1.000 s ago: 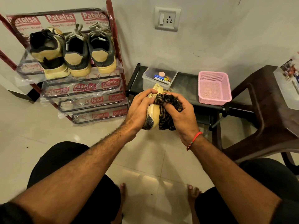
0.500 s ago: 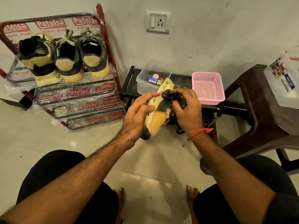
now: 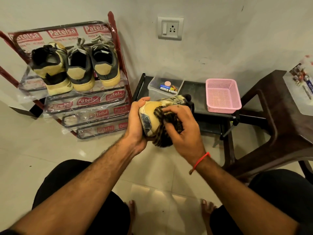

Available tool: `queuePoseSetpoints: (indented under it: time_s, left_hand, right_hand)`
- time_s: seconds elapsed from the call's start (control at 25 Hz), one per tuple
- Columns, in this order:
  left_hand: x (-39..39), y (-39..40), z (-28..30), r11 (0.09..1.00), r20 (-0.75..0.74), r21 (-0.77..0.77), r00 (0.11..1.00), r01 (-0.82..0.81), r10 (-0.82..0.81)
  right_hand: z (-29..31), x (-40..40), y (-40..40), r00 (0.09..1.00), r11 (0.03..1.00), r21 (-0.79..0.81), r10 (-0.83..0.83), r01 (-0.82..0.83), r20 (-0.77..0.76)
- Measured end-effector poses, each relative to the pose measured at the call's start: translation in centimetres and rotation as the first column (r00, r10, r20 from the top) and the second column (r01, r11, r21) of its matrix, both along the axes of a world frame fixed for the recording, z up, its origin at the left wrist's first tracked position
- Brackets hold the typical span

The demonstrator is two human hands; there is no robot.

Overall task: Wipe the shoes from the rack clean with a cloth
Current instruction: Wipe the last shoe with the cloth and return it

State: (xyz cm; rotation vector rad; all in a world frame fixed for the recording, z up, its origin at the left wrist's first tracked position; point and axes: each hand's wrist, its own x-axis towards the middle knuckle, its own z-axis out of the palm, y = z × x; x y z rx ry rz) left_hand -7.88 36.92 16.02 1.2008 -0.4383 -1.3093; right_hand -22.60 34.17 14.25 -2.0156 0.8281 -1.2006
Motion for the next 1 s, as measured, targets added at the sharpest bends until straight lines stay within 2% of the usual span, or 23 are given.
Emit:
queuePoseSetpoints:
  time_s: [0.12, 0.2, 0.28, 0.36, 0.4, 0.52, 0.64, 0.68, 0.76, 0.84, 0.92, 1.0]
  left_hand:
    - [-1.0, 0.9, 0.0, 0.984, 0.095, -0.038, 0.98, 0.176, -0.172]
    - [-0.6, 0.9, -0.9, 0.961, 0.259, -0.101, 0.939, 0.258, -0.225]
    - [0.0, 0.6, -2.0, 0.916, 0.549, -0.154, 0.803, 0.371, -0.233]
    - [0.6, -0.1, -3.0, 0.879, 0.799, -0.173, 0.585, 0.445, -0.139]
    - [0.8, -0.3, -3.2, 0.863, 0.845, -0.204, 0.528, 0.463, -0.084]
    - [1.5, -0.2, -3.0, 0.846, 0.896, -0.261, 0.442, 0.465, 0.033]
    - [2.0, 0.2, -2.1, 0.909, 0.972, -0.166, 0.221, 0.383, 0.084]
    - [2.2, 0.3, -1.9, 0.926, 0.979, -0.157, 0.174, 0.344, 0.102]
    - [2.6, 0.2, -1.8, 0.926, 0.976, -0.183, 0.173, 0.329, 0.131]
    - [2.7, 0.2, -2.3, 0.915, 0.968, -0.178, 0.232, 0.361, 0.097]
    - [2.4, 0.3, -2.8, 0.914, 0.96, -0.146, 0.278, 0.379, 0.038]
    - [2.3, 0.4, -2.9, 0.916, 0.951, -0.154, 0.308, 0.37, 0.036]
  right_hand:
    - [0.1, -0.1, -1.8, 0.992, 0.985, 0.169, -0.04, 0.02, 0.119]
    - [0.2, -0.3, -1.9, 0.972, 0.963, 0.267, -0.048, -0.015, 0.228]
    - [0.3, -0.5, -1.6, 0.923, 0.915, 0.395, -0.077, -0.085, 0.376]
    - [0.7, -0.7, -1.8, 0.885, 0.874, 0.464, -0.096, -0.144, 0.456]
    - [0.8, -0.7, -1.9, 0.877, 0.868, 0.468, -0.09, -0.164, 0.472]
    - [1.1, -0.5, -2.2, 0.875, 0.874, 0.456, -0.081, -0.168, 0.477]
    - [1.5, -0.5, -2.1, 0.894, 0.878, 0.448, -0.053, -0.171, 0.445]
    - [1.7, -0.6, -2.0, 0.909, 0.902, 0.4, -0.017, -0.166, 0.416]
    - [1.9, -0.7, -1.7, 0.96, 0.972, 0.208, 0.052, -0.112, 0.275]
    - [1.7, -0.6, -1.2, 0.984, 0.995, 0.061, 0.067, -0.078, 0.164]
    - [1.6, -0.4, -1.5, 0.988, 0.996, 0.061, 0.062, -0.071, 0.141]
    - [1.2, -0.4, -2.6, 0.992, 0.99, 0.137, 0.006, -0.023, 0.123]
